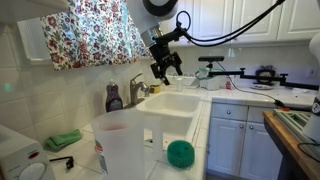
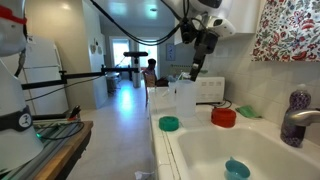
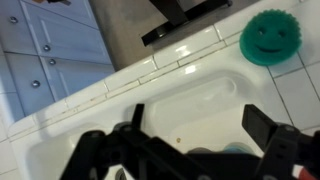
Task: Remove the red lid from the clear jug.
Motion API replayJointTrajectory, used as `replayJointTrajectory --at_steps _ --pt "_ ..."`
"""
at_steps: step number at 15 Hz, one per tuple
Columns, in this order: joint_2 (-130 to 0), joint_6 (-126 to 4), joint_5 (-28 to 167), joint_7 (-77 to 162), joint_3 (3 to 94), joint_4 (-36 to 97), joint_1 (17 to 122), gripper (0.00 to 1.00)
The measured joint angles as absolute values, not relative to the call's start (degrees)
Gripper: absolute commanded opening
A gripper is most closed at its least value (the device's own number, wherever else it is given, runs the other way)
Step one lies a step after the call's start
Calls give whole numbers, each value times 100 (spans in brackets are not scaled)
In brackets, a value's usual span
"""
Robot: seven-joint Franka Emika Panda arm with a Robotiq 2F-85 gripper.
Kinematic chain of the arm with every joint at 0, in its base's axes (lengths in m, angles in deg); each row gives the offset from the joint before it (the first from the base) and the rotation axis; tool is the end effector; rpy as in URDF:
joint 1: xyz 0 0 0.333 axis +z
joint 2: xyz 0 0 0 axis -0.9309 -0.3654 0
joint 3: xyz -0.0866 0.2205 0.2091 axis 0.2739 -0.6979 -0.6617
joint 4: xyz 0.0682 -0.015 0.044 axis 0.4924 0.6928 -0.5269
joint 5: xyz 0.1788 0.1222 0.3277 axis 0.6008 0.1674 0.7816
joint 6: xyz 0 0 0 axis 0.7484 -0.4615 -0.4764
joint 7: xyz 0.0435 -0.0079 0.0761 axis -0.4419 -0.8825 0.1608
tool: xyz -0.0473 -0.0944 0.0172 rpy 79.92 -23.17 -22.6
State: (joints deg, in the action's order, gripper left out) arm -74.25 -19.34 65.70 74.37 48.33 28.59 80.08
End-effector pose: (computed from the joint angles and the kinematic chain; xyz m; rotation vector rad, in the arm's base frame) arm 0.6255 0.0782 0.3542 2.7355 -0.6598 -0.4654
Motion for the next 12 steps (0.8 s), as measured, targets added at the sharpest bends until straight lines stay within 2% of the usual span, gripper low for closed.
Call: replayJointTrajectory --at_steps 3,10,12 --pt "-7037 -2703 5934 7404 4732 3889 8083 100" --pt "-6279 -5713 4951 7609 4589 6134 8128 100" --pt "-6236 -5811 4950 7611 4589 6221 8117 100"
